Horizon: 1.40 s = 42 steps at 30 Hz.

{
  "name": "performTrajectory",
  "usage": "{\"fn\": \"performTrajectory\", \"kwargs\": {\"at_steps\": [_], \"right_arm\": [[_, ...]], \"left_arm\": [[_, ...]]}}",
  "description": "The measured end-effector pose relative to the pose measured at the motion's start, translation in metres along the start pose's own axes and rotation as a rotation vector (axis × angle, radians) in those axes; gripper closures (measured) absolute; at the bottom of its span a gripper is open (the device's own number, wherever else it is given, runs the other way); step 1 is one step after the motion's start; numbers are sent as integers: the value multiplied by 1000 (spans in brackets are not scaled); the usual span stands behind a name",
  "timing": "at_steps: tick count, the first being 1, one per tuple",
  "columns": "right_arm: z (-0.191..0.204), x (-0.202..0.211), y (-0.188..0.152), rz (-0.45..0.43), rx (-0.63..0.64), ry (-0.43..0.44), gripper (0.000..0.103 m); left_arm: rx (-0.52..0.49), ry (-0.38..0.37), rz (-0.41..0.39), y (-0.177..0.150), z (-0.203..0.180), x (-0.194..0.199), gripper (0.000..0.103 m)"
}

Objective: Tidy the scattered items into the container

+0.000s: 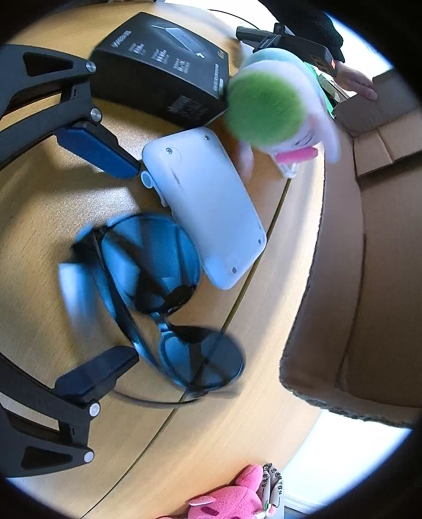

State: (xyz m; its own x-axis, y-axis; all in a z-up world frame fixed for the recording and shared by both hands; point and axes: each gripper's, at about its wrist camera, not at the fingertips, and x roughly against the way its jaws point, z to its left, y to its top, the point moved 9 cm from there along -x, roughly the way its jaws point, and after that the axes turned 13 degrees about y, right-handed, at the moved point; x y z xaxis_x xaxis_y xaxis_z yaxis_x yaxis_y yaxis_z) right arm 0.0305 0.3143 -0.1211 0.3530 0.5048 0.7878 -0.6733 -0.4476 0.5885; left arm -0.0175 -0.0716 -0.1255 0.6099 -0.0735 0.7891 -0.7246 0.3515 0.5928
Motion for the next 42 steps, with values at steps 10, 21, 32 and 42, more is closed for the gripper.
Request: {"fn": "performTrajectory", "kwargs": {"at_steps": [10, 21, 32, 42], "right_arm": [[-3, 4, -1, 0, 0, 0, 0], [2, 4, 0, 1, 1, 0, 0], [6, 8, -3, 5, 18, 13, 0], [-2, 7, -2, 5, 18, 14, 0]], "left_arm": [[-1, -1, 0, 0, 0, -1, 0], [-2, -1, 0, 0, -2, 0, 0], [-3, -1, 0, 0, -2, 1, 0], [-6, -4, 0, 0, -3, 2, 0]]}}
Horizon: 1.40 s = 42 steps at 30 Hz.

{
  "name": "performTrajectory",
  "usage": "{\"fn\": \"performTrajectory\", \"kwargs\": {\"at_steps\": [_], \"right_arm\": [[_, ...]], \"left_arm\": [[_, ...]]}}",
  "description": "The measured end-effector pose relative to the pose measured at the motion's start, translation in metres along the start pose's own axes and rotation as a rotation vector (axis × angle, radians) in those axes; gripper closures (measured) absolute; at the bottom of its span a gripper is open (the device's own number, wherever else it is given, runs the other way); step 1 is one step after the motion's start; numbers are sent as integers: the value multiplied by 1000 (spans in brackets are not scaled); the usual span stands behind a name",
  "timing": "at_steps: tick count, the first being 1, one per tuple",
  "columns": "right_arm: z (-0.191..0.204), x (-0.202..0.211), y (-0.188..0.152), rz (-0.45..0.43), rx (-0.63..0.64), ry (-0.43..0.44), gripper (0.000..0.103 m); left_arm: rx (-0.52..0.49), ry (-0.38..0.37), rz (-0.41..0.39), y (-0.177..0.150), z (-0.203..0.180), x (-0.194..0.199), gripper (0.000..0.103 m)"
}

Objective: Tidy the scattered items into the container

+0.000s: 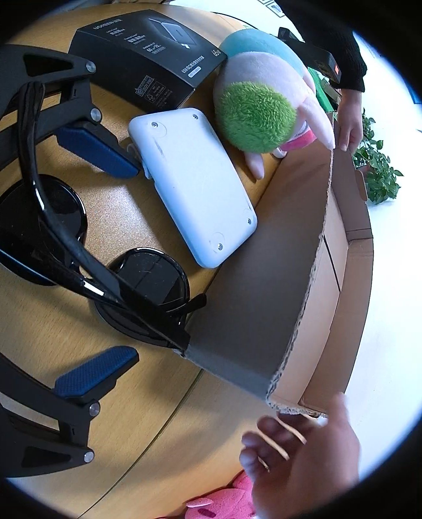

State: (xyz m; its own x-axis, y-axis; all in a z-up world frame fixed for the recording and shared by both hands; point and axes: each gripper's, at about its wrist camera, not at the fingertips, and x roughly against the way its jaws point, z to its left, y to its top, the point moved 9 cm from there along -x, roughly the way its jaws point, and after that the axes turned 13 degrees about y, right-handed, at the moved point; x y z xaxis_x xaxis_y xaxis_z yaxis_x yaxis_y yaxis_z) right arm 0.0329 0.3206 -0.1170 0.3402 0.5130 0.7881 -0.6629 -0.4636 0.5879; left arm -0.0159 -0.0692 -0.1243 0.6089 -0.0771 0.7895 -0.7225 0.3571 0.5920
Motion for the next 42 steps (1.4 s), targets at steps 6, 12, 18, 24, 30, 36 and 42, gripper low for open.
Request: {"fn": "performTrajectory", "kwargs": {"at_steps": [6, 12, 18, 24, 30, 36, 42], "right_arm": [[2, 0, 0, 0, 0, 0, 0], [2, 1, 0, 0, 1, 0, 0], [4, -1, 2, -2, -10, -8, 0], [16, 15, -12, -22, -98, -76, 0], [28, 33, -39, -31, -198, -157, 1], [65, 78, -10, -235, -287, -243, 1], [118, 111, 41, -425, -247, -164, 1]], "left_arm": [[-1, -1, 0, 0, 0, 0, 0], [-2, -1, 0, 0, 0, 1, 0], [-3, -2, 0, 0, 0, 1, 0], [2, -1, 1, -2, 1, 0, 0], [75, 62, 19, -1, -13, 6, 0], [95, 161, 42, -18, -25, 38, 0], [296, 142, -193, 17, -56, 133, 0]]}}
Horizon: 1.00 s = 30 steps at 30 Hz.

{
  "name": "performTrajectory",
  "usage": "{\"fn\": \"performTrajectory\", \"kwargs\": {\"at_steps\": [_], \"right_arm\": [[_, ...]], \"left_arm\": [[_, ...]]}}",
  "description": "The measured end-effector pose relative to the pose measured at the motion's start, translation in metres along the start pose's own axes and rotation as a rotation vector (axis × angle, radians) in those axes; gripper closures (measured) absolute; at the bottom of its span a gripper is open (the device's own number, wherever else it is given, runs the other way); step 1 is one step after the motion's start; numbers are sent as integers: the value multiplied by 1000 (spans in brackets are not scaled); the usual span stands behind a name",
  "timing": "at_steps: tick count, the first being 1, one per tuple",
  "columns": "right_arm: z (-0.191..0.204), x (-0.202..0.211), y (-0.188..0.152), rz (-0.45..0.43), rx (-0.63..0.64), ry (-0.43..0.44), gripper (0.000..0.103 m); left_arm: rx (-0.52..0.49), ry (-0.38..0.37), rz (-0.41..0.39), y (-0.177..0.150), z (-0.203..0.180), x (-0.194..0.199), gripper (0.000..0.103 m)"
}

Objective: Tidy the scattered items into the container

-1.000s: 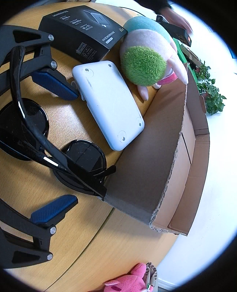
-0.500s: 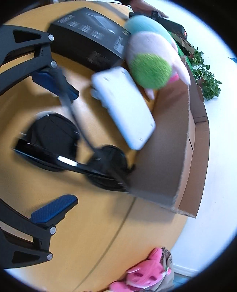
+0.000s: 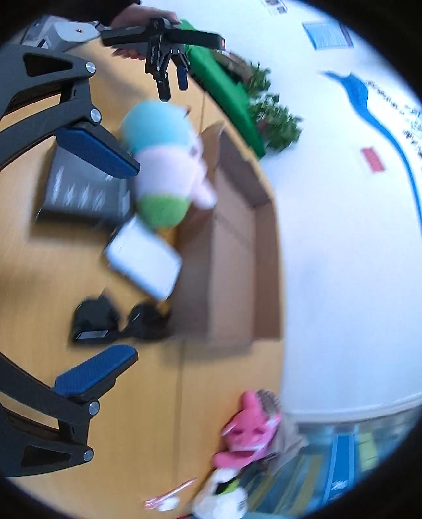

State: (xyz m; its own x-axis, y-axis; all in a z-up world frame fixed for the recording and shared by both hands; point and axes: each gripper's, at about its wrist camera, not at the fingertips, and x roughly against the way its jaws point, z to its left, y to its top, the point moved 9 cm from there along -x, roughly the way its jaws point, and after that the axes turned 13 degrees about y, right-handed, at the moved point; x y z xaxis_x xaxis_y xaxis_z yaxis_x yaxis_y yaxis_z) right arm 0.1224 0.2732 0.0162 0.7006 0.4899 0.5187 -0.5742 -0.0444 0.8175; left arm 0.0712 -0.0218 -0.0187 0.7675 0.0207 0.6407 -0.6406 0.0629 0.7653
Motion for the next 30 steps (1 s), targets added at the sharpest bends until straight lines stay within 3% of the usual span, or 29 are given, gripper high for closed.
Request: {"fn": "performTrajectory", "kwargs": {"at_steps": [2, 5, 9, 15, 22, 30], "right_arm": [[13, -10, 11, -3, 35, 1, 1], [33, -27, 12, 32, 59, 23, 1], [40, -46, 8, 75, -3, 78, 1], [43, -57, -6, 119, -19, 38, 1], [46, -62, -17, 159, -8, 19, 1], [51, -61, -22, 167, 10, 5, 1]], "left_arm": [[50, -77, -56, 17, -22, 23, 0], [70, -146, -79, 34, -35, 35, 0], [74, -149, -65, 43, -46, 30, 0], [74, -221, -1, 27, -69, 24, 0], [64, -263, 6, 20, -83, 28, 0], [63, -244, -15, 12, -87, 35, 0]]}}
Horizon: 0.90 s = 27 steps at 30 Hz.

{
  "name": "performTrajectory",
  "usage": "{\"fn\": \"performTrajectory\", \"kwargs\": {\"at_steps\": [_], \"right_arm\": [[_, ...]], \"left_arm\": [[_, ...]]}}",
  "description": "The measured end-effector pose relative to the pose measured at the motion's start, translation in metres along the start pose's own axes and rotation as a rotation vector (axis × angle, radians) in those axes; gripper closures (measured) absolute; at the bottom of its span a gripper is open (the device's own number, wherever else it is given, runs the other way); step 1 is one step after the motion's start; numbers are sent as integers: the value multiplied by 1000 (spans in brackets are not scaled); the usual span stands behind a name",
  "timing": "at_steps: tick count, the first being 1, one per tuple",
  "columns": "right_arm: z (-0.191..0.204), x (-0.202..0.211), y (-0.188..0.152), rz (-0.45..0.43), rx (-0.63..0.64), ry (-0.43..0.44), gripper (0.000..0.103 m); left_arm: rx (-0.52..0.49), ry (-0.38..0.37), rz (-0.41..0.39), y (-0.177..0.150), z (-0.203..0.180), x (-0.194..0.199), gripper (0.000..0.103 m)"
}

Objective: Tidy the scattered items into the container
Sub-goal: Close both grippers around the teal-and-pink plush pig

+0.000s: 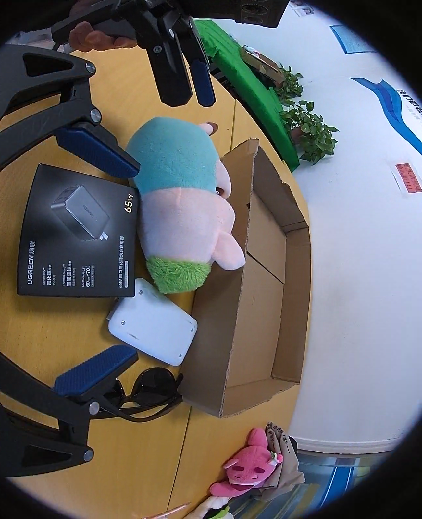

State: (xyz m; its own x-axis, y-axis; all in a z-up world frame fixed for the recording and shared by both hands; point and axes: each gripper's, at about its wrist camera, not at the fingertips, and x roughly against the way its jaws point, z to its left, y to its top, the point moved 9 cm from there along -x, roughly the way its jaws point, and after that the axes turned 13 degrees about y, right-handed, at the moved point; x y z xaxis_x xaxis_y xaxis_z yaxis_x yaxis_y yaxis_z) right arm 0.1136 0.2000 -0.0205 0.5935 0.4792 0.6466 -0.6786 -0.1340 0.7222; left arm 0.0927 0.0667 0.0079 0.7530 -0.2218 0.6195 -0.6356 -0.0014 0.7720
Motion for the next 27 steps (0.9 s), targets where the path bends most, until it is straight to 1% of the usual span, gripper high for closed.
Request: {"fn": "performTrajectory", "kwargs": {"at_steps": [5, 14, 18, 24, 27], "right_arm": [[0, -1, -2, 3, -16, 2, 1], [0, -3, -5, 20, -14, 1, 1], [-1, -4, -7, 25, -14, 2, 1], [-1, -4, -11, 29, -26, 11, 1], [0, -6, -10, 31, -28, 19, 1]], "left_arm": [[0, 14, 2, -3, 1, -1, 0], [36, 20, 15, -6, 10, -4, 0], [59, 19, 22, -8, 13, -7, 0], [65, 16, 26, -9, 15, -8, 0], [82, 1, 26, -9, 16, -8, 0]]}}
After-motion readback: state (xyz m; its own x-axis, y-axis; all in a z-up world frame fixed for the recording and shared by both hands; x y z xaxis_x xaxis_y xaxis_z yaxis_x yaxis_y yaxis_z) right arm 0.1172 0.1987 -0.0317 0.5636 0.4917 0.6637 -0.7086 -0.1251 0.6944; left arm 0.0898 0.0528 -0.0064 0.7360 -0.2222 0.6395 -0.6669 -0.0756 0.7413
